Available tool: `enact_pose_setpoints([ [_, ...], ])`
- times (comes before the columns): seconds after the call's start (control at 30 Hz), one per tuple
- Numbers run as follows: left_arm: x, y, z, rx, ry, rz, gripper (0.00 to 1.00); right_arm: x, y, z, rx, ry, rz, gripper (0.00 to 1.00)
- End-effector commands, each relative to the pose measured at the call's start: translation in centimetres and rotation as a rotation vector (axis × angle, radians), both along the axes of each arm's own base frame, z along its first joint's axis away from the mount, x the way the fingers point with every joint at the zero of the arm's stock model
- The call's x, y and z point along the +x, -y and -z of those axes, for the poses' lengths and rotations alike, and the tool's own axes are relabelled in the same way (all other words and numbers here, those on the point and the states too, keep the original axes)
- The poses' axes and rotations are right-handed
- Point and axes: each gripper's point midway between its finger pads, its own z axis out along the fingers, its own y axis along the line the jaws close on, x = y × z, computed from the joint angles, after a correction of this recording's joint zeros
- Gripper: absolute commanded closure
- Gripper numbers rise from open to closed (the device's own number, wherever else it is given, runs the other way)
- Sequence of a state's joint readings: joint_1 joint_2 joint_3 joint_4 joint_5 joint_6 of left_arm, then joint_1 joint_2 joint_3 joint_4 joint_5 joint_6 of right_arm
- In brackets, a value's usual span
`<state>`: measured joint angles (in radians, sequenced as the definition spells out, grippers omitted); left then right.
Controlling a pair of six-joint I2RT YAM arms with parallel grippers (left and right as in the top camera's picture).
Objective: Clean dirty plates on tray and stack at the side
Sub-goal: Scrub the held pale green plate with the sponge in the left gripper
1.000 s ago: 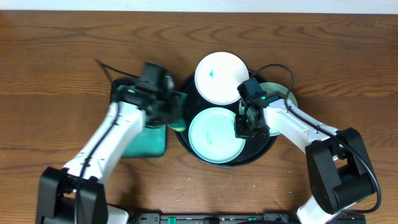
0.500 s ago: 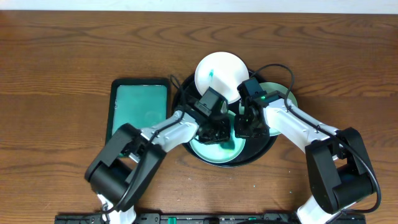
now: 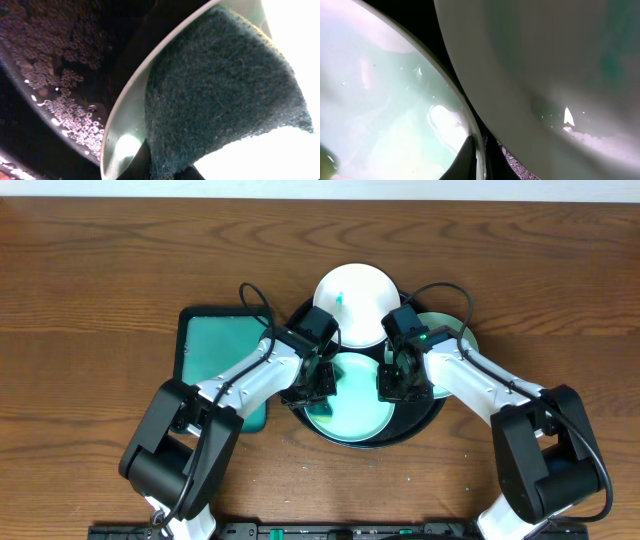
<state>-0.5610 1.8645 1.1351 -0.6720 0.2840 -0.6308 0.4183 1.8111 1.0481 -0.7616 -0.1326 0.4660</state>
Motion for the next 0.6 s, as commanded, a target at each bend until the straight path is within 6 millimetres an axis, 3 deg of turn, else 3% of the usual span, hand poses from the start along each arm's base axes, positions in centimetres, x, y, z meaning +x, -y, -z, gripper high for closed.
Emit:
enact_pose_setpoints([
  [0.0, 1.8, -4.4, 1.8, 0.21, 0.073, -0.01, 0.93, -1.3, 2.2, 2.7, -0.113, -0.06, 0.004, 0.99],
  [0.1, 1.4, -1.6, 1.6, 0.052, 0.034, -0.001, 0.93, -1.4, 2.2, 2.7, -0.115, -0.063, 0.003, 0.99],
  [0.2, 0.5, 4.0, 0.7, -0.238, -0.024, 0.048, 0.93, -1.4, 2.2, 2.7, -0.115, -0.064, 0.004, 0.99],
  [0.33, -1.4, 8.3, 0.7, -0.398, -0.08, 0.137, 0.93, -1.5, 2.3, 2.7, -0.117, -0.068, 0.004, 0.99],
  [0.57, -6.0, 12.2, 1.0, -0.496, -0.195, 0.253, 0.93, -1.6, 2.3, 2.7, -0.119, -0.073, 0.003, 0.99],
])
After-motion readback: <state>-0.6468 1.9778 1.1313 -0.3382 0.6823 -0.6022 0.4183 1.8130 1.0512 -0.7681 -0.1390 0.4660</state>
